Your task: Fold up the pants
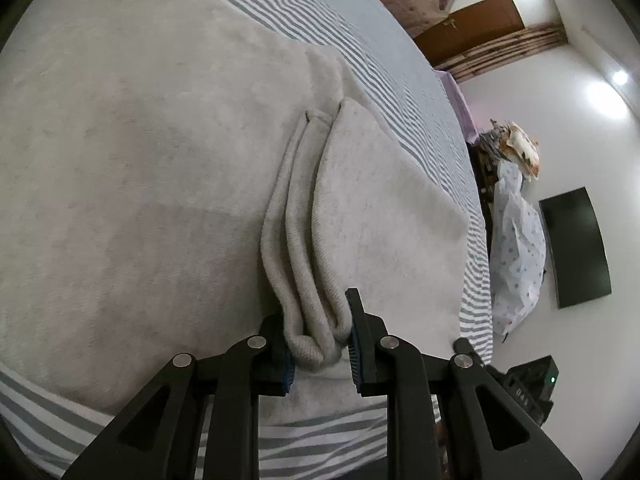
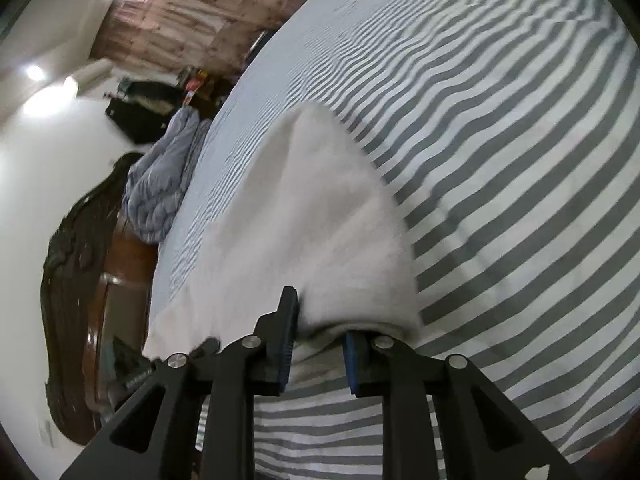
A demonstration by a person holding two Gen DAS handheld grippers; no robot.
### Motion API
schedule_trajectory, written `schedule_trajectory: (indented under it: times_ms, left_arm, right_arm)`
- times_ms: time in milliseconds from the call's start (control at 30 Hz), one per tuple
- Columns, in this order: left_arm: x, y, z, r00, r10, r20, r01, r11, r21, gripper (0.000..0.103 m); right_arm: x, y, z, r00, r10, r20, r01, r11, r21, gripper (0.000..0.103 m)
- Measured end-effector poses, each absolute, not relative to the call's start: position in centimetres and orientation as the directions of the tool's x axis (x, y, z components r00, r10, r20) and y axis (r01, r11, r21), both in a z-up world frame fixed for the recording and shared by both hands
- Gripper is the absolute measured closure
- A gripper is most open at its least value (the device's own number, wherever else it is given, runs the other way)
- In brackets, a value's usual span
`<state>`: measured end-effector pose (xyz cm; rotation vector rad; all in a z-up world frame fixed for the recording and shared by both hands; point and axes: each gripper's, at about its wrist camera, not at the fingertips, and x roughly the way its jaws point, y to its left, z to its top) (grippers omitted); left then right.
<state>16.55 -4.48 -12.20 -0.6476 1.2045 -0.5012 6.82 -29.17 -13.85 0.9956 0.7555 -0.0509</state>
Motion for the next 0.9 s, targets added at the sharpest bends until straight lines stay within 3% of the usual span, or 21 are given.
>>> schedule_trajectory:
  times_ms: [333, 433, 467, 600, 667, 767, 900]
  left_arm:
    - [16.3, -5.6, -12.1, 0.286, -0.634, -0.719, 0.088, 0.764, -0.639, 0.077]
    - [16.1, -6.0, -11.4, 0.288, -0.606, -0.742, 0.119, 0.791, -0.600, 0.075]
    - [16.0, -6.0, -11.2, 0.289, -0.599, -0.747, 0.126, 0.797, -0.591, 0.074]
    - [15.1, -6.0, -9.5, 0.341, -0.512, -0.788, 0.163, 0.858, -0.487, 0.062]
    - [14.5, -5.9, -8.6, 0.391, -0.457, -0.799, 0.179, 0.889, -0.421, 0.062]
    - [13.6, -5.3, -6.9, 0.484, -0.395, -0.781, 0.197, 0.919, -0.343, 0.062]
    - [12.9, -6.1, -4.9, 0.529, -0.452, -0.718, 0.278, 0.892, -0.356, 0.062]
  right_arm:
    - [6.3, -29.9, -14.7, 0.721, 0.281, -0.634, 0.414, 0.559, 0.719, 0.088]
    - [6.0, -29.5, -13.8, 0.703, 0.285, -0.652, 0.412, 0.583, 0.700, 0.082]
    - [5.7, -29.3, -13.3, 0.694, 0.275, -0.665, 0.417, 0.600, 0.683, 0.074]
    - [4.5, -28.6, -11.7, 0.666, 0.249, -0.703, 0.399, 0.677, 0.618, 0.071]
    - [3.8, -28.3, -10.5, 0.654, 0.185, -0.734, 0.392, 0.746, 0.538, 0.071]
    - [3.5, -28.1, -8.7, 0.664, 0.120, -0.738, 0.364, 0.810, 0.459, 0.071]
    - [6.8, -28.3, -6.8, 0.674, 0.090, -0.733, 0.319, 0.860, 0.398, 0.071]
